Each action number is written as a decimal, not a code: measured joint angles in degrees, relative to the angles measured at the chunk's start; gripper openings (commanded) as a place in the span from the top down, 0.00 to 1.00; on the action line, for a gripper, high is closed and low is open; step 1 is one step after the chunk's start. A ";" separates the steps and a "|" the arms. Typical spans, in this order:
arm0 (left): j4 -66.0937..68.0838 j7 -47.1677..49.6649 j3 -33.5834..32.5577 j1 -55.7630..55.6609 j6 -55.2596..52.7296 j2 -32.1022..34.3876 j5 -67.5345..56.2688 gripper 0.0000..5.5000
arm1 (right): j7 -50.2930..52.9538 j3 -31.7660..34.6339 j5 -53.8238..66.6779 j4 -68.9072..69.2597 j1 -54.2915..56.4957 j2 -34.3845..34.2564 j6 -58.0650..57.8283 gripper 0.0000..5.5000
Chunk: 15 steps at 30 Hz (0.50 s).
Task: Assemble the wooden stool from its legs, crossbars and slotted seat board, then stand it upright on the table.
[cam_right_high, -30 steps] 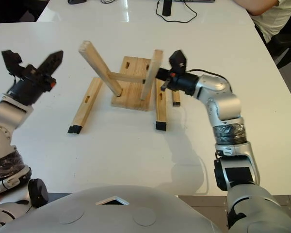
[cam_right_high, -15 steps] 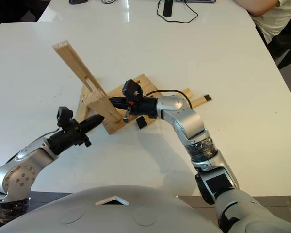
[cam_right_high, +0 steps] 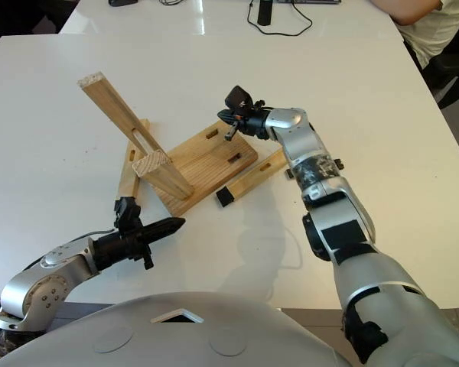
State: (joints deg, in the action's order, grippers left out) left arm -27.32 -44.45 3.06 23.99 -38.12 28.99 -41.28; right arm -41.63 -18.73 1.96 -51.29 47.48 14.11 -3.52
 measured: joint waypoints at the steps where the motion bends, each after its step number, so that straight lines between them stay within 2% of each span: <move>1: 0.85 -0.65 0.91 -0.07 0.30 0.16 0.68 1.00 | 0.56 -0.31 -1.11 -4.18 1.84 -1.19 1.57 1.00; 3: 5.49 -0.99 3.81 -1.81 1.23 0.57 4.44 1.00 | 1.03 -1.86 -5.61 -14.59 6.64 -3.85 4.70 1.00; 5: 9.97 0.04 4.74 -6.71 3.62 -0.62 7.01 1.00 | -0.72 -2.26 -7.78 -18.72 8.90 -4.77 7.28 1.00; 8: 13.70 4.86 4.12 -11.71 4.69 -3.76 9.03 1.00 | -5.44 -2.67 -9.56 -20.19 9.45 -4.23 10.80 1.00; 12: 14.10 9.04 2.79 -12.52 4.36 -7.24 9.02 1.00 | -14.06 -3.42 -11.09 -19.17 8.62 -0.29 15.25 1.00; 15: 13.11 12.90 1.17 -13.43 1.36 -9.55 8.08 1.00 | -16.78 -3.25 -11.15 -18.15 7.46 2.29 16.76 1.00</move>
State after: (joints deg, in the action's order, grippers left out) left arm -14.21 -31.55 4.23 10.55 -36.76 19.44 -33.19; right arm -58.40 -21.99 -9.19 -69.44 54.94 16.40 13.24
